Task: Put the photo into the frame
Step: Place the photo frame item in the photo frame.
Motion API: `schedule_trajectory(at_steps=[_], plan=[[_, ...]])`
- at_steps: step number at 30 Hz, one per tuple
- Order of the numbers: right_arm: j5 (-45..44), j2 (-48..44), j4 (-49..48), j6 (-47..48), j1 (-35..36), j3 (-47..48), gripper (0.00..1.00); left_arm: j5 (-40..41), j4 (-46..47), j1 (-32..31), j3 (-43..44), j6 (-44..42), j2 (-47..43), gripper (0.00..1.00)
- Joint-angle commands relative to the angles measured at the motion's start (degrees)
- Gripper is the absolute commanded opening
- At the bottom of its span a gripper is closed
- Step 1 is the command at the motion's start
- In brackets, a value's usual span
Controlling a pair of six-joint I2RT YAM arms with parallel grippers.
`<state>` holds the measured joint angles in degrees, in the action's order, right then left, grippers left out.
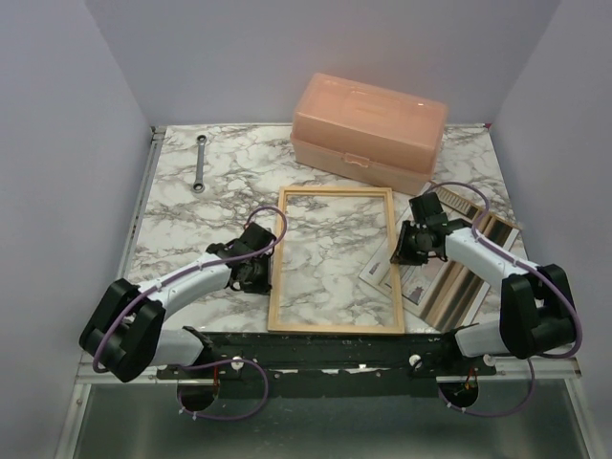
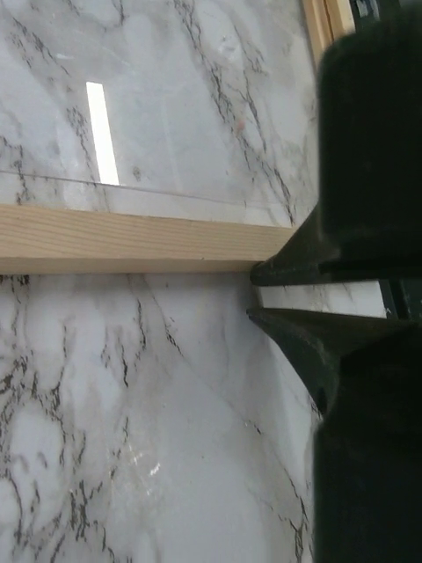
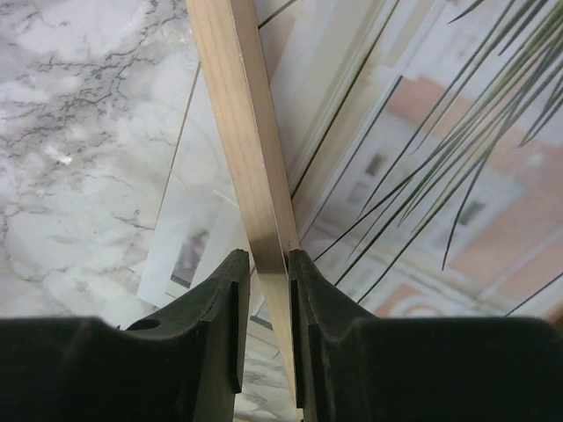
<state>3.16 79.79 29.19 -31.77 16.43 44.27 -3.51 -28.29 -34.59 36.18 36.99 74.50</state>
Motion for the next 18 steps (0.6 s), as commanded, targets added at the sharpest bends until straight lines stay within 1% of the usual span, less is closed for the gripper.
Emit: schedule_trajectory(at_steps=[1, 4, 5, 6, 9, 16, 18], plan=[[9.11, -0.67, -4.11, 0.75, 0.26, -1.4, 0.13, 0.9, -0.85, -0.22, 0.05, 0.09, -2.87, 0.34], [11.0, 0.24, -4.88, 0.74, 0.27, -1.63, 0.03, 1.83, -2.02, -0.22, 0.4, 0.36, -4.11, 0.52], [11.13, 0.4, -5.02, 0.7, 0.27, -1.71, 0.01, 2.03, -2.34, -0.22, 0.51, 0.36, -4.66, 0.56], [11.09, 0.43, -5.1, 0.64, 0.27, -1.86, 0.01, 2.24, -2.74, -0.17, 0.68, 0.36, -5.09, 0.58], [11.71, 0.13, -5.79, 0.52, 0.27, -2.34, 0.0, 2.25, -3.39, -0.17, 1.12, 0.36, -6.35, 0.6], [21.07, -0.96, -11.17, -0.68, 0.25, -4.49, 0.0, 1.85, -4.4, -0.22, 2.14, 0.1, -7.7, 0.6], [21.93, -0.95, -11.45, -1.03, 0.23, -4.53, 0.0, 1.47, -4.48, -0.22, 2.26, 0.17, -8.1, 0.6]])
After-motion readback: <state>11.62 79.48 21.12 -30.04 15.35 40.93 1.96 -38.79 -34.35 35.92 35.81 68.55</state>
